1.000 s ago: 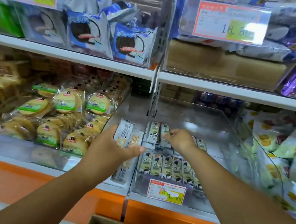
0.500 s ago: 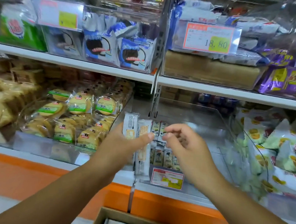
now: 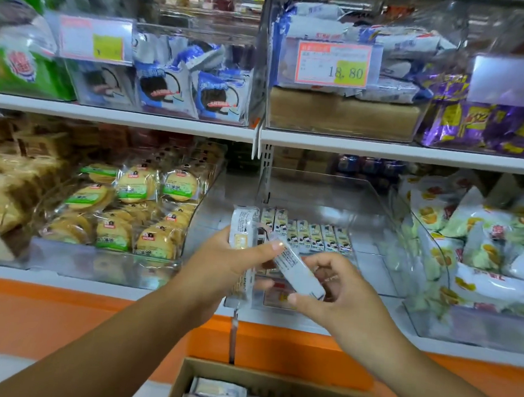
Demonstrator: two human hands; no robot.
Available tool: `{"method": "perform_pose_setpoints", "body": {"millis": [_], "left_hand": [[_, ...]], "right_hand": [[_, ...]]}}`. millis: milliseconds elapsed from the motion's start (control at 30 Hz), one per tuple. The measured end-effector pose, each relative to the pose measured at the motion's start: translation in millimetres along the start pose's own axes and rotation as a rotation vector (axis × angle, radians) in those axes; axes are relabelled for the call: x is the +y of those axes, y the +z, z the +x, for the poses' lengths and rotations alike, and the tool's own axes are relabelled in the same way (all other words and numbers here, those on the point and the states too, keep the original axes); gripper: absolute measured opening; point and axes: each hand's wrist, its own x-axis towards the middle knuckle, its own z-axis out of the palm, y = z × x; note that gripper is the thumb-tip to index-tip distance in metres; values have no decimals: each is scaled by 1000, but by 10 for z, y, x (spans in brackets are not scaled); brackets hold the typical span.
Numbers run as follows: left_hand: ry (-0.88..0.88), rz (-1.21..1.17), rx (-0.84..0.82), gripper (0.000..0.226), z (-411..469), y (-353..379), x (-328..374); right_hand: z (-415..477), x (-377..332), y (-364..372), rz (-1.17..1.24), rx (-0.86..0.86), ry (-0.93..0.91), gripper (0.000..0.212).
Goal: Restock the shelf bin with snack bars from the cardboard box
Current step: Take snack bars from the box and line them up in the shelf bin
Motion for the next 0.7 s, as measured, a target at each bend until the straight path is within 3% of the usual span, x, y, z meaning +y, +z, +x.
{"method": "perform_pose_setpoints", "body": {"millis": [133, 267, 400, 500, 600, 700], "left_hand": [[-21, -46, 35, 37, 3, -8, -17], [-16, -136, 45, 33, 71, -74, -17], [-10, -216, 15, 32, 90, -109, -24], [-5, -240, -6, 29, 101, -119, -39], [22, -181, 23, 26, 102, -120, -7], [96, 79, 154, 23, 144, -158, 24]], "right_hand": [[3, 73, 21, -157, 48, -122, 46], [44, 104, -7, 82, -39, -94, 42], [61, 96, -26, 14, -23, -167, 35], [50, 94, -24, -68, -48, -220, 49], [68, 45, -30, -147, -122, -268, 53], [267, 37, -122, -129, -6, -293, 40]]}}
